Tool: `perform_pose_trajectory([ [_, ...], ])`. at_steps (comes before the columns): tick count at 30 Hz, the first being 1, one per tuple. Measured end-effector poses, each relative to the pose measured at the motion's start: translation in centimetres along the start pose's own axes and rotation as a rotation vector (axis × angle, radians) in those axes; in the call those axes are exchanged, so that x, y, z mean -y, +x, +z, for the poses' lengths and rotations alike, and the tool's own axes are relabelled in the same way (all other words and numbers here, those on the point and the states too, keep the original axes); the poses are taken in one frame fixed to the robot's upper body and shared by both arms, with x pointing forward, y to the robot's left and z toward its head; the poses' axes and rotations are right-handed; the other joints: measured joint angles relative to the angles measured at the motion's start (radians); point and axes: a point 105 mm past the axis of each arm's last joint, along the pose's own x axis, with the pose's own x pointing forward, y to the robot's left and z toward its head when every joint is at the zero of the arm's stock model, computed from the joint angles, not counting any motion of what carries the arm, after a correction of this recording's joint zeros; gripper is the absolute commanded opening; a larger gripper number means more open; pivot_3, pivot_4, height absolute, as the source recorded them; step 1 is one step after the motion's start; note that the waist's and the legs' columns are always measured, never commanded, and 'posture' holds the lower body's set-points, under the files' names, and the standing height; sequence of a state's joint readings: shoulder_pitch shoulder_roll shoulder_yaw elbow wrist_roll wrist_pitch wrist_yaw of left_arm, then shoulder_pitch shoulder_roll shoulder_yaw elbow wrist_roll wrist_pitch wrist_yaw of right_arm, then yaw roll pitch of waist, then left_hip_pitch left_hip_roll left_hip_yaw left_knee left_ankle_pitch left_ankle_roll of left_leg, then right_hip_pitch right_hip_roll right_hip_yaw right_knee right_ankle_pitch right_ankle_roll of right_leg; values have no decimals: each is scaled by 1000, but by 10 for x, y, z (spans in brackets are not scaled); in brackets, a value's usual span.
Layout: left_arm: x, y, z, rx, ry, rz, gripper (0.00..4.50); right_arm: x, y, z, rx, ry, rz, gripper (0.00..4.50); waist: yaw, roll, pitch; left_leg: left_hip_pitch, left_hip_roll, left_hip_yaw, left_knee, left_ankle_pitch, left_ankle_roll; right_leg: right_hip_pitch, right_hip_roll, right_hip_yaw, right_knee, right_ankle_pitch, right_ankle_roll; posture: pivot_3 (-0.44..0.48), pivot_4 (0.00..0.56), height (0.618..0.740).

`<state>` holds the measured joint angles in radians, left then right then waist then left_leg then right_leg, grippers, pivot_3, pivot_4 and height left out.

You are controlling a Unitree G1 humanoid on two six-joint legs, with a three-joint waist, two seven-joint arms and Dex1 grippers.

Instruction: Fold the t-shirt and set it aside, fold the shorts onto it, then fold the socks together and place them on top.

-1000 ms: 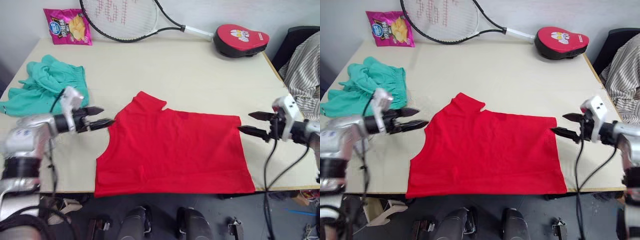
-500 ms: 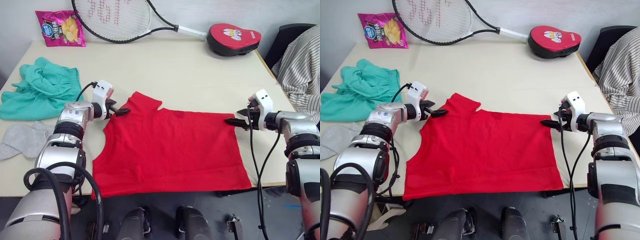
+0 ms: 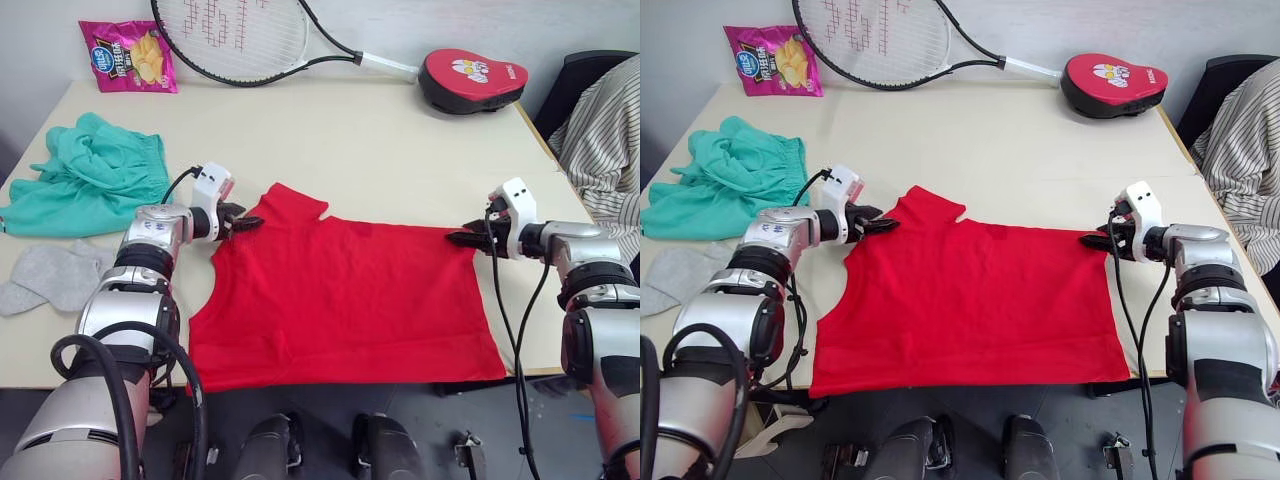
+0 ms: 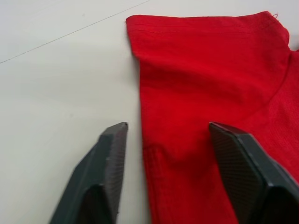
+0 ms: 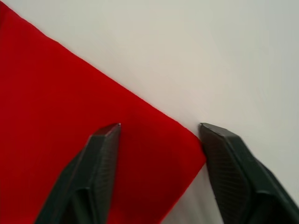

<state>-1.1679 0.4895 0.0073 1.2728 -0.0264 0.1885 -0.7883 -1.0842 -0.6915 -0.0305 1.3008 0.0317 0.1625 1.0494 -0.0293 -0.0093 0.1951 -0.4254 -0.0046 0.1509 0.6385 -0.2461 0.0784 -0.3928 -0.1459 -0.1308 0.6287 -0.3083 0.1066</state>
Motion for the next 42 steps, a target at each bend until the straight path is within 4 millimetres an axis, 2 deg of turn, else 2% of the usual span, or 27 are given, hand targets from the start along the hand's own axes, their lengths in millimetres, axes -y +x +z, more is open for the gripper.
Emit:
perform_pose_trajectory([
  [4,0,0,-1,4,5,-3,606,0,-2,0,1,3,5,275,-2,0,0,0,0,0,0,0,0,0,0,0,0,0,0,0,150,740],
  [5,1,0,-1,7,2,-8,229,1,-3,1,2,3,5,0,-2,0,0,0,0,0,0,0,0,0,0,0,0,0,0,0,150,740],
  [6,1,0,-2,9,0,-10,16,1,-3,1,2,0,10,0,-2,0,0,0,0,0,0,0,0,0,0,0,0,0,0,0,150,740],
  [10,0,-1,1,48,-8,-10,16,1,-7,6,20,-13,27,0,-3,0,0,0,0,0,0,0,0,0,0,0,0,0,0,0,150,740],
  [14,0,-6,13,143,-8,-37,16,2,-14,15,83,-42,47,0,-2,0,0,0,0,0,0,0,0,0,0,0,0,0,0,0,150,740],
  [19,-9,-25,23,207,23,-59,16,5,-32,26,156,-70,81,0,-4,0,0,0,0,0,0,0,0,0,0,0,0,0,0,0,150,740],
  [21,-12,-32,18,205,40,-64,16,5,-38,27,185,-80,96,0,-4,0,0,0,0,0,0,0,0,0,0,0,0,0,0,0,150,740],
  [28,-7,-46,-5,200,124,-123,16,1,-50,10,249,-77,143,0,-2,0,0,0,0,0,1,-1,0,0,0,0,0,0,0,0,150,740],
  [33,2,-53,-26,186,171,-135,16,-7,-55,-24,213,-83,161,0,1,0,0,0,0,-2,5,-1,1,1,-2,0,1,0,0,0,150,740],
  [37,8,-56,-32,181,205,-129,16,-19,-52,-48,178,-96,165,0,1,0,0,0,0,-3,7,-2,1,2,-3,2,4,0,0,0,150,740],
  [39,13,-57,-37,160,202,-145,475,-21,-51,-58,158,-95,153,0,1,0,0,0,0,-3,7,-2,1,2,-2,2,4,0,0,0,150,740],
  [42,17,-59,-41,111,179,-182,1272,-23,-54,-61,142,-93,150,689,2,0,0,0,0,-3,7,-2,1,1,-2,2,4,0,0,0,150,740],
])
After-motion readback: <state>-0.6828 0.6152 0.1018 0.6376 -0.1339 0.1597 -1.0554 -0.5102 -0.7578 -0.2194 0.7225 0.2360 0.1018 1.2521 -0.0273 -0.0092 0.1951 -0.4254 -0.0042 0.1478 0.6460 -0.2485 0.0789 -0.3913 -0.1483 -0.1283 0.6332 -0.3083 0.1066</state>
